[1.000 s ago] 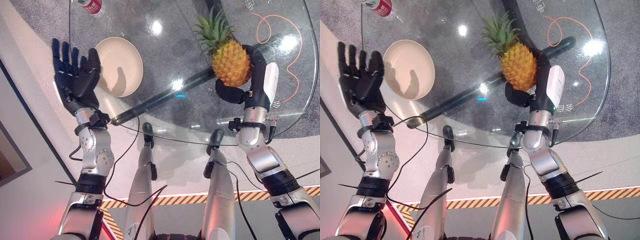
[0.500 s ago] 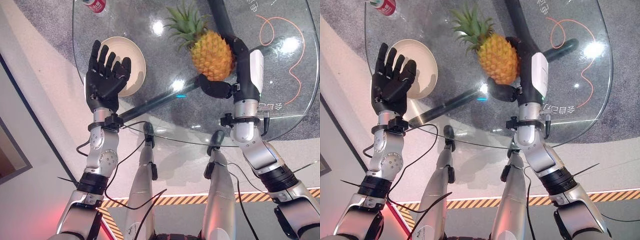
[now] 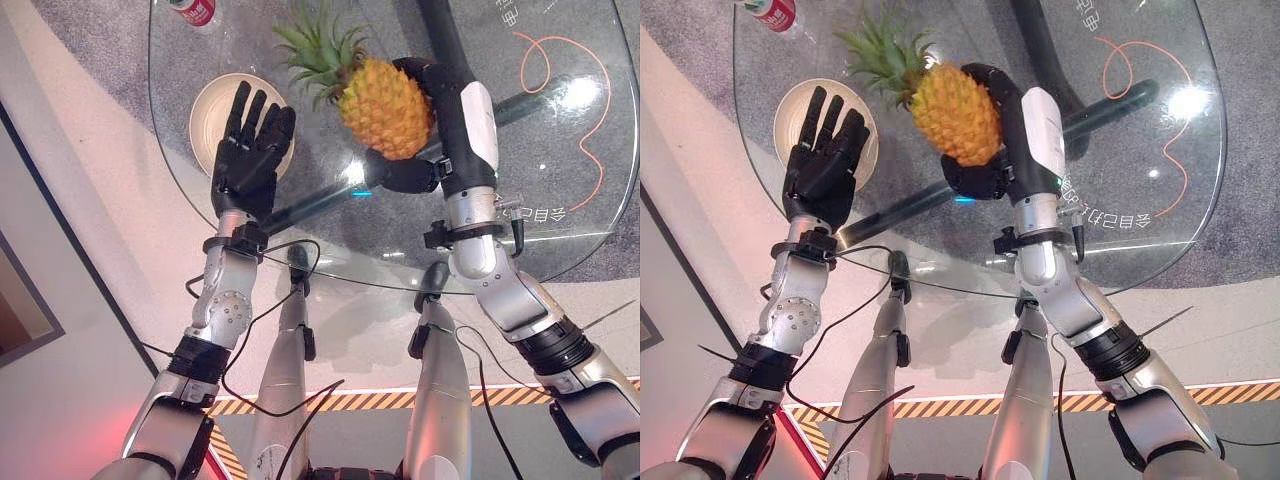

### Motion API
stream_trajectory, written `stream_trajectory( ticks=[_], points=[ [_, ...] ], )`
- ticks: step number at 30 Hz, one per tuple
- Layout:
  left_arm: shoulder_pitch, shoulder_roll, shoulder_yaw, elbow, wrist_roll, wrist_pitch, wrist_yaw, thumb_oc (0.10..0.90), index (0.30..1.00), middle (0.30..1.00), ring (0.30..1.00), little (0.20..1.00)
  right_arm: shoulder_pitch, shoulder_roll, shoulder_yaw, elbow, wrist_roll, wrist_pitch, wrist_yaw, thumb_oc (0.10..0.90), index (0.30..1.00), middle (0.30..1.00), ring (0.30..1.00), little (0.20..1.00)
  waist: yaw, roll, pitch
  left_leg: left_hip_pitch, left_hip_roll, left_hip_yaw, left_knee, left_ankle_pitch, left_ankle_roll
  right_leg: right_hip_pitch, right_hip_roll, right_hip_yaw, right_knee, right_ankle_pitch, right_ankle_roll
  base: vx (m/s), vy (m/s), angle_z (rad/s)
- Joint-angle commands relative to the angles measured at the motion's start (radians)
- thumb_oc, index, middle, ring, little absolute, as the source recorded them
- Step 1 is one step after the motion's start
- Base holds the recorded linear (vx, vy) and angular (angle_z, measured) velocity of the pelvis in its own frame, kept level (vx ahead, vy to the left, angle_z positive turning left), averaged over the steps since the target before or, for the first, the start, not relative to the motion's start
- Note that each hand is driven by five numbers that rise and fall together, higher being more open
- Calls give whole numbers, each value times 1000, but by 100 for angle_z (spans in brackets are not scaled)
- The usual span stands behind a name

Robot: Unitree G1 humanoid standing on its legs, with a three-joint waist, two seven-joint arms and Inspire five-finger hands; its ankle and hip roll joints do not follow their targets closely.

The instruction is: Pick up the fruit to the plate

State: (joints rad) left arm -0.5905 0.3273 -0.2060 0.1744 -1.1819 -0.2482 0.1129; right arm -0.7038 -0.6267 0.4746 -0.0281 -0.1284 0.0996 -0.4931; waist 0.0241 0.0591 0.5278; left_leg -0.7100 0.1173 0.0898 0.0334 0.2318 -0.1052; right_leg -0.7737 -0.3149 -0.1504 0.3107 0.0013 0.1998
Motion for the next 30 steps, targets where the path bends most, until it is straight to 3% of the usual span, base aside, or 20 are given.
stream_trajectory(
  ticks=[1,30],
  points=[
    [-103,-3,-10,-136,-50,-40,-78,800,900,900,900,900,-162,-29,-11,-215,-42,-82,-1,100,300,300,300,200,-1,-1,-8,75,44,5,18,-72,-34,81,-28,-70,-142,152,40,0,0,0],
    [-157,-45,-79,-160,-175,-42,-142,800,900,900,900,900,-238,4,129,-238,1,-22,67,100,300,300,300,200,5,-4,-8,78,38,10,2,-61,-34,95,-35,-81,-170,170,39,0,0,0]
  ],
)
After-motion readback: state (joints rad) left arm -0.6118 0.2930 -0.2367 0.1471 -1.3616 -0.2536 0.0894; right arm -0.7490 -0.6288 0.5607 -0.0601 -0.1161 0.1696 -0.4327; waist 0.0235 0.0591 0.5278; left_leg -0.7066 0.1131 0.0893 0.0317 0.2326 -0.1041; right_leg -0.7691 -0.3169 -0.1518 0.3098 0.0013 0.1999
